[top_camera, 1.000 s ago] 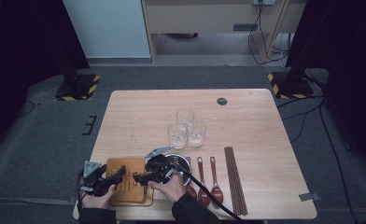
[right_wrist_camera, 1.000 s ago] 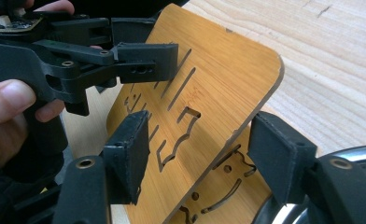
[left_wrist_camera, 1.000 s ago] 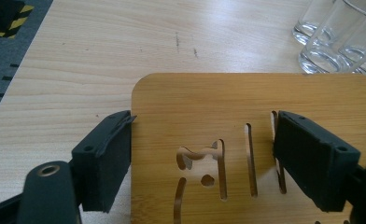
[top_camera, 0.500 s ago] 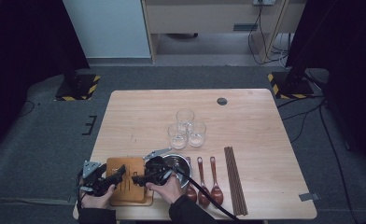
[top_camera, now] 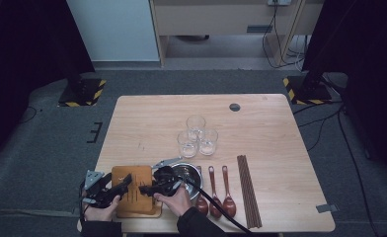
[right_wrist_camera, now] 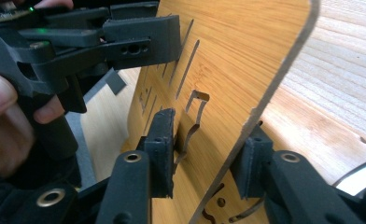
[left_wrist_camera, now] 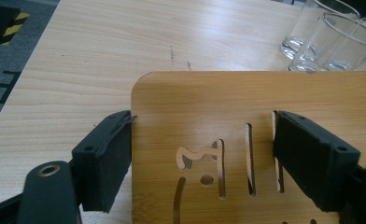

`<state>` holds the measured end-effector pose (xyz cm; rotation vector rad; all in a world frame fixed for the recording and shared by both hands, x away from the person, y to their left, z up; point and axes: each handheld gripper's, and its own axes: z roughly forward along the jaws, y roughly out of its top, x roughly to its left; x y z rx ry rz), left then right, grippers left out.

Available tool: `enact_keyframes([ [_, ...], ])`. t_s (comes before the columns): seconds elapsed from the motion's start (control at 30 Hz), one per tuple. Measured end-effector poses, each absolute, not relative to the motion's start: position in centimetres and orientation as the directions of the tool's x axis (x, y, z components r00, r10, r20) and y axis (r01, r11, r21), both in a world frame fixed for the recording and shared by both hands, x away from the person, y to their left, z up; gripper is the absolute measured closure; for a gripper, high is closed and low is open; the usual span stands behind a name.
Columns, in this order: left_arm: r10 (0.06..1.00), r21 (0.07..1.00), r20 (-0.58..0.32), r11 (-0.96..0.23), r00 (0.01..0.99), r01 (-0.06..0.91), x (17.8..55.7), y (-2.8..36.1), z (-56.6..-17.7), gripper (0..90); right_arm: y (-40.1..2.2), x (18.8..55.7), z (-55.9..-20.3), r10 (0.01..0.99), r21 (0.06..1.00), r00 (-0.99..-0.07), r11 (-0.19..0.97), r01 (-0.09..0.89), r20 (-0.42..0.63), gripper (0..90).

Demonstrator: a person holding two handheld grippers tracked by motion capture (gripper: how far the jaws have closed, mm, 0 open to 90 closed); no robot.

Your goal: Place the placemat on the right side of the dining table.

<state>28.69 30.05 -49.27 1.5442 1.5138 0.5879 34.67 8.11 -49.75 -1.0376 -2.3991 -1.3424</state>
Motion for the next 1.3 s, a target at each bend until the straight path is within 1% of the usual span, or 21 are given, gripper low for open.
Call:
enact_keyframes([
  [0.33,0.955,0.835,-0.252,0.132,0.156,0.535,28.4,30.2,-49.0,20.2,7.7,34.8,-49.6,0.455,0.655,-0.707,0.297,0.694,0.542,70.8],
  [0.7,0.952,0.842,-0.251,0.125,0.175,0.525,28.1,30.2,-48.8,20.3,7.1,34.8,-49.7,0.422,0.631,-0.679,0.271,0.727,0.601,76.3],
  [1.1,0.948,0.850,-0.258,0.130,0.187,0.510,27.8,30.3,-48.7,20.3,6.6,35.1,-49.9,0.368,0.598,-0.642,0.241,0.764,0.672,82.4],
  [1.3,0.942,0.848,-0.278,0.147,0.190,0.510,27.8,30.4,-48.8,20.3,6.5,35.2,-50.1,0.337,0.586,-0.629,0.231,0.777,0.701,85.5],
])
